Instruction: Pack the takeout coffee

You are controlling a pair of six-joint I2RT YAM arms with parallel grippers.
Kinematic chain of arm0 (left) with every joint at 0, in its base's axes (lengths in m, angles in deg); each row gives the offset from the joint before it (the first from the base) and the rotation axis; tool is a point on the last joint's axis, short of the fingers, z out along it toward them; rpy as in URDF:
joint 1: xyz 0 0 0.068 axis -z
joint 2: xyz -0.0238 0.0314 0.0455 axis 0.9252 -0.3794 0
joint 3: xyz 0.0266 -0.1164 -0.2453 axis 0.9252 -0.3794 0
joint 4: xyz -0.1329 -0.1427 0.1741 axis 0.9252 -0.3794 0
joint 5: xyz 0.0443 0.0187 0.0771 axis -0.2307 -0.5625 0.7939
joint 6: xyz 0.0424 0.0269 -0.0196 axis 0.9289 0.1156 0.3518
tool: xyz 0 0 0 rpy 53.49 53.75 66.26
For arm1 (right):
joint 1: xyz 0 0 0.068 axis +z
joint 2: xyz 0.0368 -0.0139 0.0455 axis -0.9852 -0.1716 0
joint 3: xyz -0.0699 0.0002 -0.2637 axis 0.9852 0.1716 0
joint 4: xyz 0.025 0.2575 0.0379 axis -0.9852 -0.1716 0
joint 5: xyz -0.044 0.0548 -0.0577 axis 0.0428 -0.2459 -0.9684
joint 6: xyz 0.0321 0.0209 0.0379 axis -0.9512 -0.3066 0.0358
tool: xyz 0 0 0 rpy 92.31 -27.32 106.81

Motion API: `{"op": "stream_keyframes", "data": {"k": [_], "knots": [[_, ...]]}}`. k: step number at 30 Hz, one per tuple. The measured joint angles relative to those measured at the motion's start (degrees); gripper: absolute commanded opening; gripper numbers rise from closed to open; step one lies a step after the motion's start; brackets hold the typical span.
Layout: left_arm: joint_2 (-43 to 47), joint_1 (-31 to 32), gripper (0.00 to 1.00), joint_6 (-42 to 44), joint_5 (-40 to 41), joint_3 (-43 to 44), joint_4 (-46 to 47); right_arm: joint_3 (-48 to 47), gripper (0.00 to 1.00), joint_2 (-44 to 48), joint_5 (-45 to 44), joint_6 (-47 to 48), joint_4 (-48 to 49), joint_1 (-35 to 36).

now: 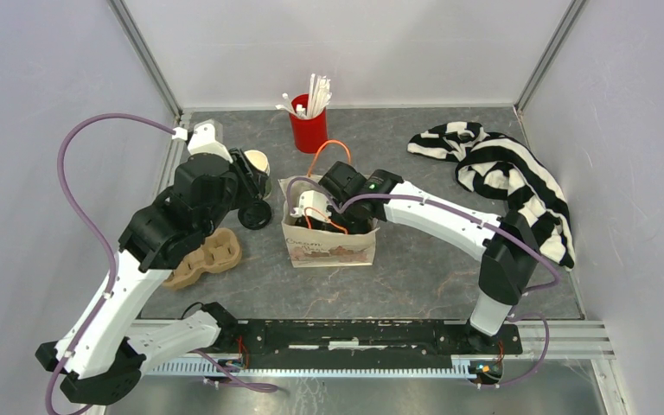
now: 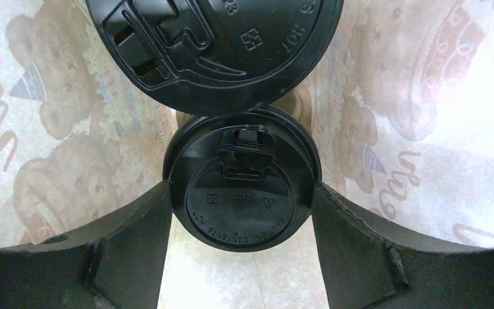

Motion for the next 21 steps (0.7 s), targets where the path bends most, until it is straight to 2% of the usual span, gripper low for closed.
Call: {"op": "stream_keyframes", "data": {"k": [3, 4, 5, 6, 21], "knots": [[0.04, 0.00, 0.49, 0.07, 0.00, 0.11, -0.44, -0.26, 0.64, 0.00, -0.02, -0.61, -0.22, -0.02], [0.07, 0.00, 0.49, 0.07, -0.02, 0.15, -0.57, -0.57, 0.75, 0.00, 0.00, -0.94, -0.50, -0.02], [0.09, 0.00, 0.49, 0.07, -0.04, 0.17, -0.70, -0.87, 0.89, 0.00, 0.02, -1.29, -0.68, 0.00], [0.15, 0.00, 0.49, 0.07, -0.07, 0.17, -0.81, -1.27, 0.98, 0.00, 0.00, -1.57, -0.92, 0.00], [1.29, 0.00, 0.47, 0.04, -0.44, 0.17, -2.08, -9.81, 0.98, 3.41, -1.66, -6.43, -4.79, 0.63]]}}
